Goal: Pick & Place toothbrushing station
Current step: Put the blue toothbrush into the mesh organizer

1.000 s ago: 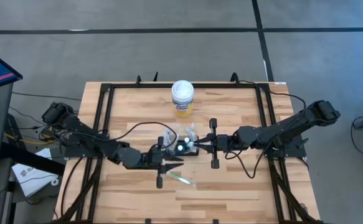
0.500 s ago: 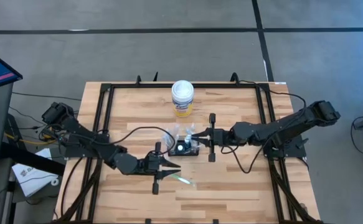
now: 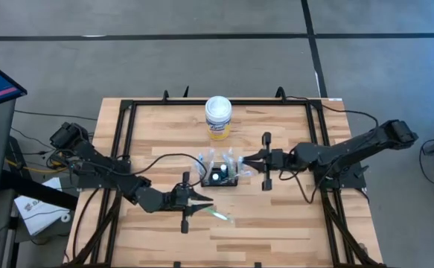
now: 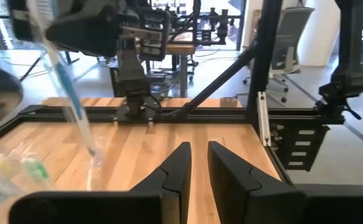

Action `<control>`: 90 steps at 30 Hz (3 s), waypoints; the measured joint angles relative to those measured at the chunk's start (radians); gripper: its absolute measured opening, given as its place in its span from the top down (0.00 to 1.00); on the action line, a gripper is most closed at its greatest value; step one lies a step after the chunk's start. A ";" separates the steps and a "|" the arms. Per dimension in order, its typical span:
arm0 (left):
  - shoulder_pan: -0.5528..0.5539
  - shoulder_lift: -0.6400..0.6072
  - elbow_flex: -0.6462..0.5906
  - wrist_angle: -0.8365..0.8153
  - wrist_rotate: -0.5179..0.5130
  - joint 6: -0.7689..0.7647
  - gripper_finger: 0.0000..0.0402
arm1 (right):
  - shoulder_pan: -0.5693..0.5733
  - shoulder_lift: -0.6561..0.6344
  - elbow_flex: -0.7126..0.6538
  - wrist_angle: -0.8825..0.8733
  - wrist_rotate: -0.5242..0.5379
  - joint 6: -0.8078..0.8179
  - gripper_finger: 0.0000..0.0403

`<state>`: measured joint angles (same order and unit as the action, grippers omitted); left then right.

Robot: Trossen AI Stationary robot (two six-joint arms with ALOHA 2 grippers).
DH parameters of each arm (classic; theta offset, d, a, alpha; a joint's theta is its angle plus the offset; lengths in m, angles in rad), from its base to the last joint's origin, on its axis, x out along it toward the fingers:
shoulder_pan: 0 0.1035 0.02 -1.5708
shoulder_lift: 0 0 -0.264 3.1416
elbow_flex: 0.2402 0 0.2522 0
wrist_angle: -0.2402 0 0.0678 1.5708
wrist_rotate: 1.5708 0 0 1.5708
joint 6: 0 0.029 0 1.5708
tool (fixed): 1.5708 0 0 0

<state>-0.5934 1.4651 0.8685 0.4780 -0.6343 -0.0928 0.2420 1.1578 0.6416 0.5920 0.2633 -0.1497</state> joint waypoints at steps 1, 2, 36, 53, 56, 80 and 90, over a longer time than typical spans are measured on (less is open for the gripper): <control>0.000 0.000 -0.002 0.005 -0.005 0.000 0.88 | 0.001 -0.008 -0.027 0.035 -0.002 0.001 1.00; 0.000 0.000 -0.002 0.011 -0.006 0.000 0.88 | 0.004 -0.014 -0.049 0.075 -0.001 0.000 1.00; 0.000 0.000 -0.001 0.041 -0.006 0.017 0.88 | -0.156 0.251 -0.173 0.569 -0.047 0.037 1.00; 0.000 0.000 -0.001 0.038 -0.005 0.014 0.88 | -0.173 0.335 -0.207 0.623 -0.057 0.075 1.00; 0.000 0.000 -0.001 0.037 -0.005 0.014 0.88 | -0.173 0.335 -0.264 0.708 -0.057 0.106 1.00; 0.000 0.000 -0.001 0.038 -0.005 0.036 0.88 | -0.172 0.616 -0.332 0.971 -0.057 0.185 1.00; 0.000 0.000 -0.001 0.038 -0.005 0.036 0.88 | -0.170 0.630 -0.319 0.977 -0.057 0.188 0.96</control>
<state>-0.5934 1.4651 0.8677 0.5156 -0.6395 -0.0566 0.0716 1.7882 0.3222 1.5688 0.2062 0.0380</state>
